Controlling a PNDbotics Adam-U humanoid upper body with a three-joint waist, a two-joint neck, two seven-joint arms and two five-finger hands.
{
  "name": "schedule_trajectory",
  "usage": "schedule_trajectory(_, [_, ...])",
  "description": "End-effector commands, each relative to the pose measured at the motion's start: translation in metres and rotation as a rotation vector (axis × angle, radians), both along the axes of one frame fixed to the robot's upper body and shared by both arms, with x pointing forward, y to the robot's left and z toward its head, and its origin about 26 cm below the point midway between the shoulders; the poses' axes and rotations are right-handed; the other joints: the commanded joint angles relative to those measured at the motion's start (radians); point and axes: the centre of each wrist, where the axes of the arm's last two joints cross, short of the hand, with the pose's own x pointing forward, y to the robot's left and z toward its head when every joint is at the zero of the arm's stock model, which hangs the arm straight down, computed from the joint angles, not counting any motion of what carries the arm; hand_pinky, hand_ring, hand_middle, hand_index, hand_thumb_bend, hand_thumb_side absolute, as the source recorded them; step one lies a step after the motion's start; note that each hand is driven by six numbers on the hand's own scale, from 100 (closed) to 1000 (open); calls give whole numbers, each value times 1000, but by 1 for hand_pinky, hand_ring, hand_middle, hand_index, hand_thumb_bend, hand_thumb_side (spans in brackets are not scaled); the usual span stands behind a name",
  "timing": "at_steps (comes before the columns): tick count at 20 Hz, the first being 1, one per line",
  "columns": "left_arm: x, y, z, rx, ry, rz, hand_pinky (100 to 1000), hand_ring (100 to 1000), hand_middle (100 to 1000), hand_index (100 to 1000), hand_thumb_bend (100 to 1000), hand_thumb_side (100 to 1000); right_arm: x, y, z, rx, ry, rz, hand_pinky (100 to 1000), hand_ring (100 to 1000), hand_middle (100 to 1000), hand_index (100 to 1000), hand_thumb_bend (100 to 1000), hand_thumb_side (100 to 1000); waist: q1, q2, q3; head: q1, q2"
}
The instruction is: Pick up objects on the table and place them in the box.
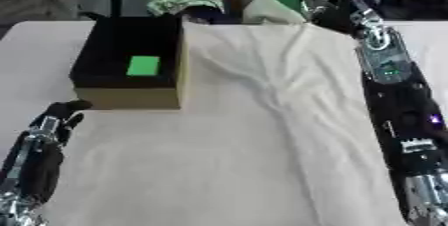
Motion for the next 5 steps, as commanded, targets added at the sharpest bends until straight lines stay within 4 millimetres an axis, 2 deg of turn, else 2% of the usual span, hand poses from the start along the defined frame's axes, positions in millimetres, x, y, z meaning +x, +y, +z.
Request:
schedule_trajectory(1, [0,3,6,9,-23,11,1000,972,711,733,100,813,-4,-23,16,7,-33,-35,864,652,777,883,100,350,2,-19,-2,6,7])
schedule_trajectory(5, [0,4,6,12,-23,13,1000,972,711,732,100,814,-9,-40,8,27,-10,-66,866,650,774,881,100,373,3,-17,-8,8,12])
